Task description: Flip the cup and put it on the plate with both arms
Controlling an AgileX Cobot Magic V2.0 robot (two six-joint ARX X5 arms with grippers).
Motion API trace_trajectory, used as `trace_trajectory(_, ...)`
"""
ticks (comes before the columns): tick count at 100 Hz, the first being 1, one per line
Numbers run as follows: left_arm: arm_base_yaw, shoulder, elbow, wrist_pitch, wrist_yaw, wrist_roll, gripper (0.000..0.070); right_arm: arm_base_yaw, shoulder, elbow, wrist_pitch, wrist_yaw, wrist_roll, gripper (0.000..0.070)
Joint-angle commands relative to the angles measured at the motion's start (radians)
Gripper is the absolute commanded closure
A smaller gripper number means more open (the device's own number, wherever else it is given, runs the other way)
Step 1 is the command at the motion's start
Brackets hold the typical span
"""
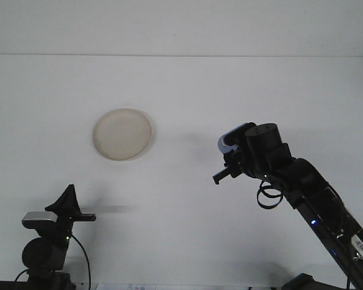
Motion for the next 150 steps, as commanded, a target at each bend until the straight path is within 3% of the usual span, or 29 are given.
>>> trace_trajectory(1,-0.002,-0.002,-0.019,0.01,0.002,-0.003,0.0686,0.045,0.056,0.123,-0.181,0.006,-0.045,0.0699)
trace_trajectory(19,-0.002,-0.002,-0.019,0.01,0.002,-0.003,0.0686,0.181,0.179,0.247,-0.356,0.044,-0.067,0.0699)
trace_trajectory(52,-0.002,-0.002,-0.019,0.01,0.002,-0.003,0.0686,0.373,0.389,0.254,-0.4,0.05,-0.108,0.0699)
trace_trajectory(115,-0.002,-0.002,-0.019,0.01,0.002,-0.003,0.0686,0.404,0.57,0.254,-0.402,0.022,-0.13,0.0695)
trace_trajectory(121,-0.002,-0.002,-0.019,0.01,0.002,-0.003,0.0686,0.404,0.57,0.254,-0.402,0.019,-0.135,0.066)
trace_trajectory(136,-0.002,-0.002,-0.019,0.01,0.002,-0.003,0.0686,0.404,0.57,0.254,-0.402,0.02,-0.135,0.0482)
trace_trajectory(150,-0.002,-0.002,-0.019,0.01,0.002,-0.003,0.0686,0.404,0.569,0.254,-0.402,0.02,-0.135,0.0436)
